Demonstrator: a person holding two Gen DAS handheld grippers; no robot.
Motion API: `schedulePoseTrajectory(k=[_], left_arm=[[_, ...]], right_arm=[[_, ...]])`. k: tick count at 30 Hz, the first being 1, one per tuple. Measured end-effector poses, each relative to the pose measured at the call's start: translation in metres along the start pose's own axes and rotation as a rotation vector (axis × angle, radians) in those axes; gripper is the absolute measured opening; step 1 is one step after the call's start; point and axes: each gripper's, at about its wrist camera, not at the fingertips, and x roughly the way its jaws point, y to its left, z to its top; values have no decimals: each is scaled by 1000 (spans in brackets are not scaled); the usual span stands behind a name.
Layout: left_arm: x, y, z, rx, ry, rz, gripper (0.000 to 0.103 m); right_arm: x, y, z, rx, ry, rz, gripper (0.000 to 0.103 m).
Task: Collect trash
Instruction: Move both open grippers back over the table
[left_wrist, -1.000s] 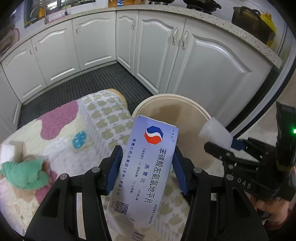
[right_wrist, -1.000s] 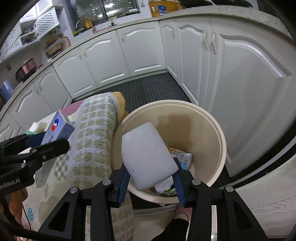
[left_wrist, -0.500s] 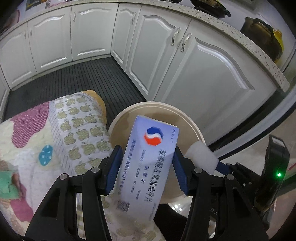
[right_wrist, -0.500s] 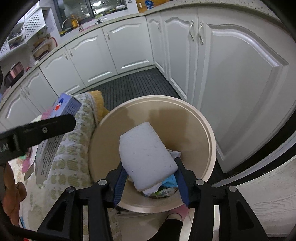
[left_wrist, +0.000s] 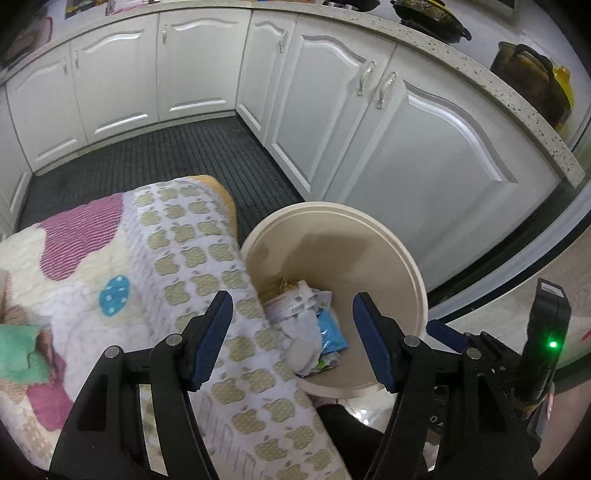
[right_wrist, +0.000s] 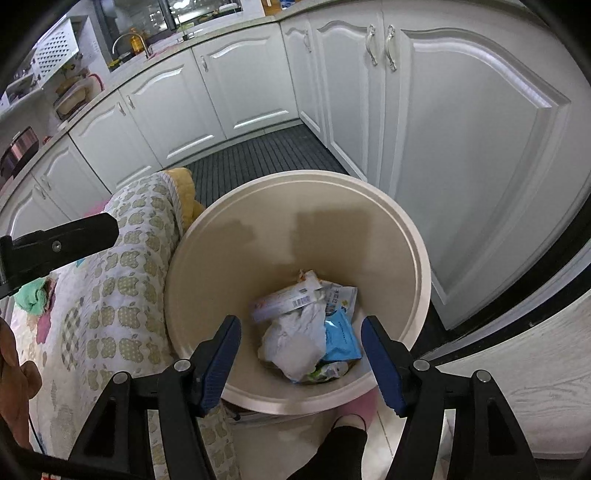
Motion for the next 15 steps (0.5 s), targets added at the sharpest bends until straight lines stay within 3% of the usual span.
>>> schedulePoseTrajectory(k=[8, 15], left_arm=[[-9, 21, -5, -31, -8, 46, 67], [-16, 81, -10, -98, -17, 155, 67]], right_arm=[[-14, 16, -4, -36, -16, 23, 65], [-27, 35, -5, -62, -39, 42, 70]])
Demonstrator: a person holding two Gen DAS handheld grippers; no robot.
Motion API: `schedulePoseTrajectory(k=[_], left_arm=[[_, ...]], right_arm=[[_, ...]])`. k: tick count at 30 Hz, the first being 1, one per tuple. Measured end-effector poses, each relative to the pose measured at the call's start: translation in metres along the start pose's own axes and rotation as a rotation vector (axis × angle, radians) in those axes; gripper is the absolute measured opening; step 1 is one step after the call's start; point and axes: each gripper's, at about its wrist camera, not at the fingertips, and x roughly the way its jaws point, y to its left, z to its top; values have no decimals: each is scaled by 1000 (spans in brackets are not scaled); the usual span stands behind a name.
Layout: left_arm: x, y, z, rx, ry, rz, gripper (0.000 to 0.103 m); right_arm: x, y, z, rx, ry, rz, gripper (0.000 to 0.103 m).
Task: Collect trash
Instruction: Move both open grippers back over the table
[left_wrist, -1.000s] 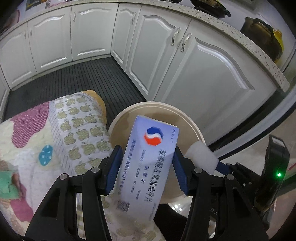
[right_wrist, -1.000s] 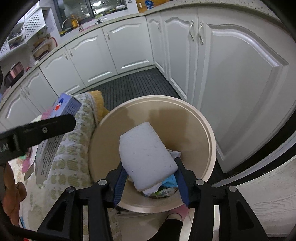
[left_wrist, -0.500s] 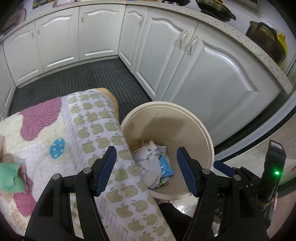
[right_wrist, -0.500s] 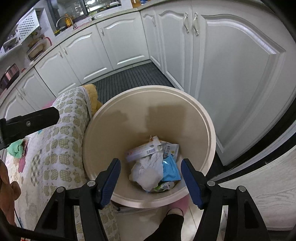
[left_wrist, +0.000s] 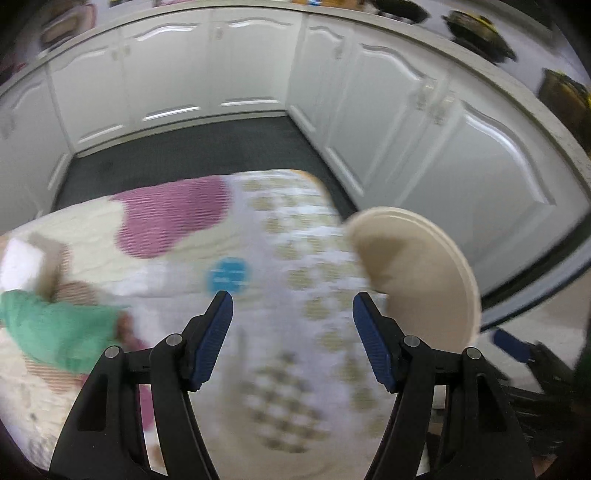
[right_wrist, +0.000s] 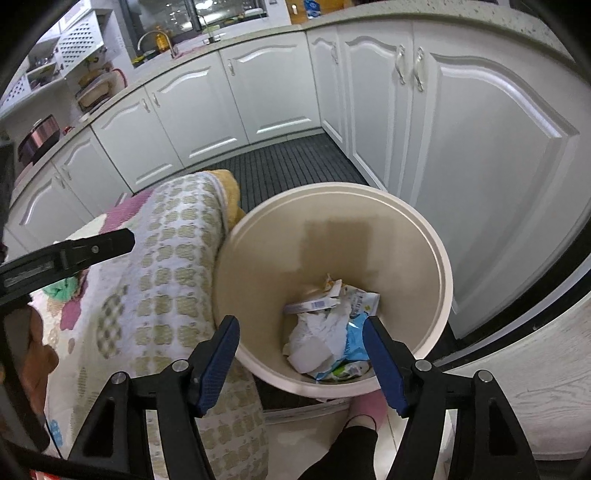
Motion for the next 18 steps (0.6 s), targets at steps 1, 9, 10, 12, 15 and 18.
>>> schedulePoseTrajectory(k=[1, 9, 10, 12, 15, 18], left_arm=[[2, 12, 2, -16, 0, 22, 67], [5, 81, -5, -119, 60, 38, 66], [0, 82, -8, -105, 63, 34, 66], [-15, 83, -22, -54, 58, 44, 66], [-37, 100, -45, -59, 69, 33, 66], [-59, 118, -77, -79, 83, 31, 66]], right_arm=[[-1, 3, 0, -4, -2, 4, 70], [-9, 45, 1, -87, -15, 57, 71], [-11, 50, 2, -97, -20, 65, 71], [-13, 60, 4, -115, -27, 80, 71], [-17, 79, 4, -148, -37, 109, 71], [-18, 94, 2, -173, -40, 133, 71]])
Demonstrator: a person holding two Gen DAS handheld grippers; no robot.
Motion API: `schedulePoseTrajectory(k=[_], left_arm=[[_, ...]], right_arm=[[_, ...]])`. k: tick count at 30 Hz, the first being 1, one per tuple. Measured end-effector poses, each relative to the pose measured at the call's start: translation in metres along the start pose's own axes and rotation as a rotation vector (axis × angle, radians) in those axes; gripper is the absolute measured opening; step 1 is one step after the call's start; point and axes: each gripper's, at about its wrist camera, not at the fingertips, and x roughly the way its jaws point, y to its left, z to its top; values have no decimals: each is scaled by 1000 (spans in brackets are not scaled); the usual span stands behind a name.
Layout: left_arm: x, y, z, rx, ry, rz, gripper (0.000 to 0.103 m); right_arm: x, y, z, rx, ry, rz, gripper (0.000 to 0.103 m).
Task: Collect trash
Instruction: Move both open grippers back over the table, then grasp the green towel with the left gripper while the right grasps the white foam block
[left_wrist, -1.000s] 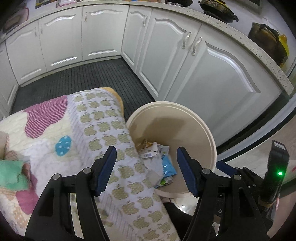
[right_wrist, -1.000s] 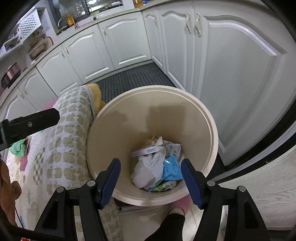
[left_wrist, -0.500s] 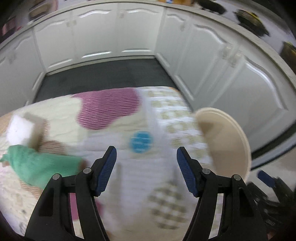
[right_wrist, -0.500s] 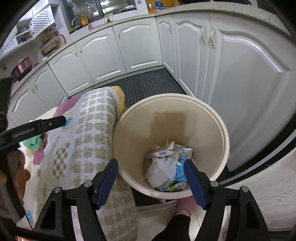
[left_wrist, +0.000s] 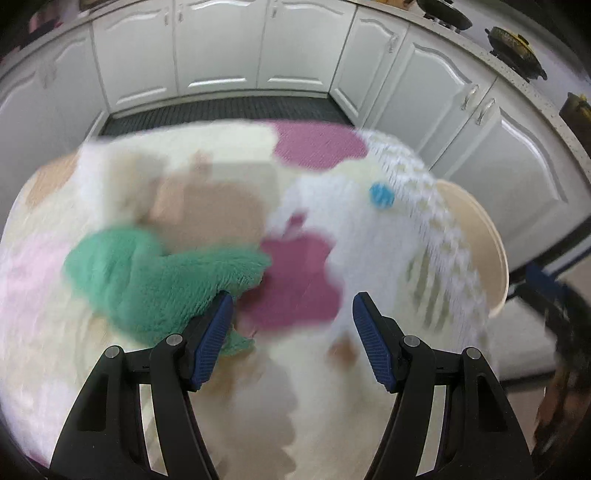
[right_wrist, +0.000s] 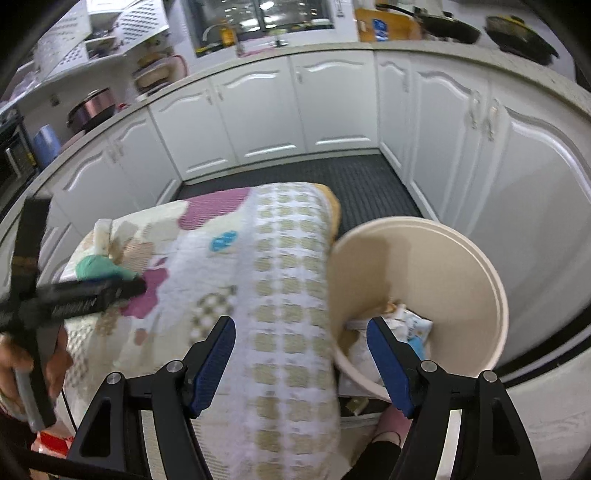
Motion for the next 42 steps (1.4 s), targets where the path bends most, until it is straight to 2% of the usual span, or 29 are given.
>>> schedulePoseTrajectory(k=[3, 7, 10, 13, 17, 23, 28, 31, 36, 37, 39, 42], left_arm=[[-18, 25, -33, -21, -2, -21, 66], [-46, 55, -61, -72, -31, -31, 66], [-58, 73, -70, -112, -46, -42, 66], [-70, 88, -80, -162, -58, -89, 66], [-88, 104, -90, -178, -81, -111, 66], [-111, 133, -104, -210, -115, -67, 67], [-116, 163, -111, -288, -133, -40, 67], [-117, 175, -108, -332, -152, -44, 67], [-108, 174, -91, -368, -195, -93, 76], [-104, 170, -87, -369, -199, -104, 77], [-96, 165, -78, -371, -203, -99, 77], [-82, 159, -66, -382, -206, -73, 77]], right_arm=[[4, 19, 2, -32, 7, 30, 72], [15, 52, 4, -80, 36, 92, 72], [21, 76, 6, -104, 57, 149, 72], [28, 104, 6, -141, 74, 195, 73], [43, 143, 1, -200, 121, 244, 73], [64, 197, 1, -216, 183, 357, 73], [81, 239, 3, -236, 220, 414, 73], [86, 250, 9, -241, 204, 396, 73], [98, 252, 40, -280, 137, 283, 75], [105, 253, 49, -294, 127, 252, 79], [123, 256, 63, -321, 138, 198, 81], [143, 262, 77, -335, 145, 193, 81]])
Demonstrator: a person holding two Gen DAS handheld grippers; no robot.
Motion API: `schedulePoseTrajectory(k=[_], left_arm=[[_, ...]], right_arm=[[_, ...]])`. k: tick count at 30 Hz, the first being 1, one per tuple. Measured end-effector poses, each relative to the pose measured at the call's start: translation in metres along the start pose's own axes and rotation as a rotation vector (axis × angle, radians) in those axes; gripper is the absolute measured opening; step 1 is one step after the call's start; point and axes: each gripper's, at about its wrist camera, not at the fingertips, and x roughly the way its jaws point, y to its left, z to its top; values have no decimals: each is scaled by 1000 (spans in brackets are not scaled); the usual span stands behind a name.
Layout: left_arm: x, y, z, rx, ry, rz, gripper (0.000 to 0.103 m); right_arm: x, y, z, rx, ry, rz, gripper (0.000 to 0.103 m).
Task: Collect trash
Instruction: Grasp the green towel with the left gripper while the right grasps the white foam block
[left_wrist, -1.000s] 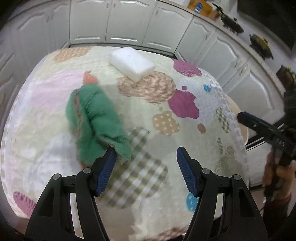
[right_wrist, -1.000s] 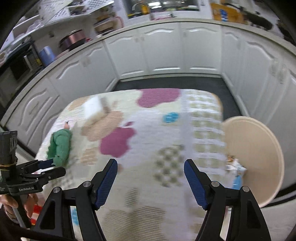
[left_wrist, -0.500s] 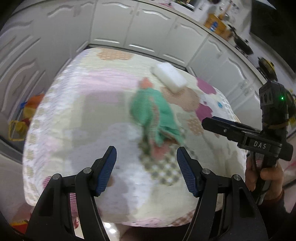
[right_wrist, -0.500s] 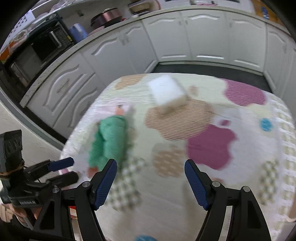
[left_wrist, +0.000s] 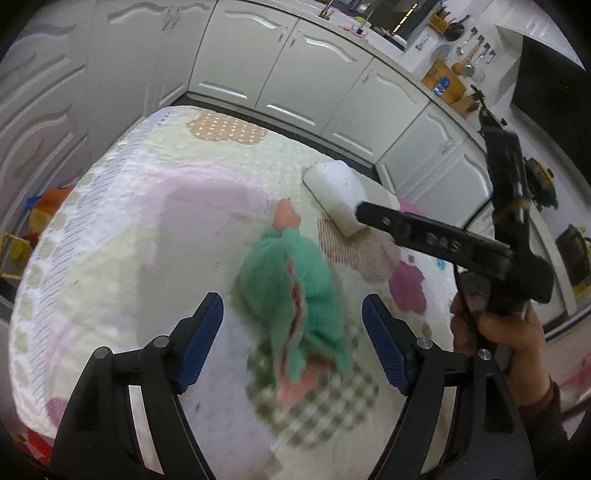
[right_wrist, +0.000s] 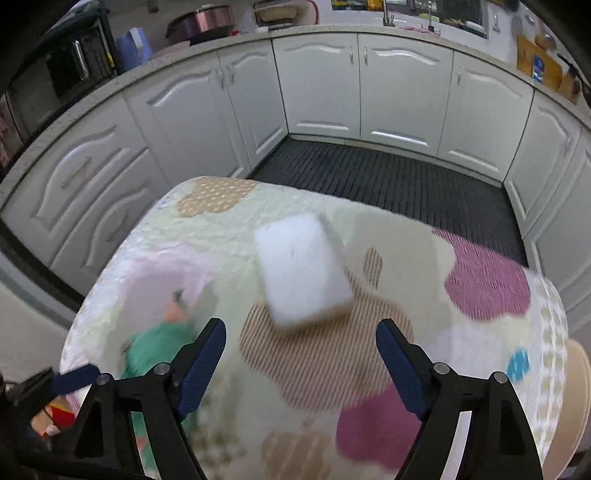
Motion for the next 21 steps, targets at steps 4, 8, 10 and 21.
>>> schedulePoseTrajectory(k=[4, 8, 10, 21], left_arm=[[29, 0, 3, -51, 17, 65, 77], [40, -3, 4, -54, 4, 104, 77], [41, -3, 5, -57, 7, 98, 76], [25, -35, -6, 30, -8, 47, 48]], right_arm=[[34, -5, 14, -27, 46, -19, 81], [48, -11, 13, -2, 78, 28, 62], [39, -14, 10, -2, 42, 25, 59], [-58, -43, -55, 39, -94, 21, 58]])
